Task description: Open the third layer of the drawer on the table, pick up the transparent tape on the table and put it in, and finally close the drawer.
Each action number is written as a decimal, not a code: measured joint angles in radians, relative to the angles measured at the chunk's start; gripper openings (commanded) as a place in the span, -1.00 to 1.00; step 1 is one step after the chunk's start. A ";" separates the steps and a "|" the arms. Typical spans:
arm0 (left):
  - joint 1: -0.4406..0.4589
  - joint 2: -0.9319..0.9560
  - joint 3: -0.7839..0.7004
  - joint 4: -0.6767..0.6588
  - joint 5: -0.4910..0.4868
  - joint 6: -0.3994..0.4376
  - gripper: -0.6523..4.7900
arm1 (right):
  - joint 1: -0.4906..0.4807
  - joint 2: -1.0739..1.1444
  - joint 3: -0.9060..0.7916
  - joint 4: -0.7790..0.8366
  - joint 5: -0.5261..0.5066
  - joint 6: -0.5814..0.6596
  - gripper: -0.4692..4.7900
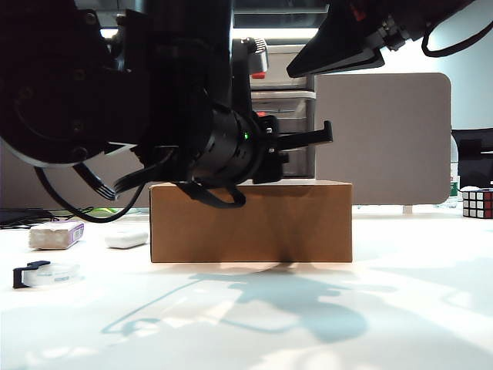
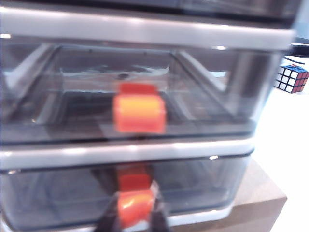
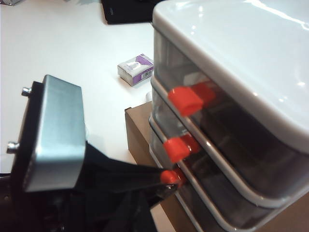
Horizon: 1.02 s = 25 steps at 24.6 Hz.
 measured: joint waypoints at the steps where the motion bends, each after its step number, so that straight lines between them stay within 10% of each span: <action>1: 0.001 0.000 0.000 -0.001 0.000 0.000 -0.78 | 0.000 0.000 0.000 0.000 0.000 0.000 -0.84; 25: -0.155 -0.002 -0.079 0.051 -0.211 0.000 -0.78 | 0.000 0.191 0.015 0.208 0.087 0.008 -0.84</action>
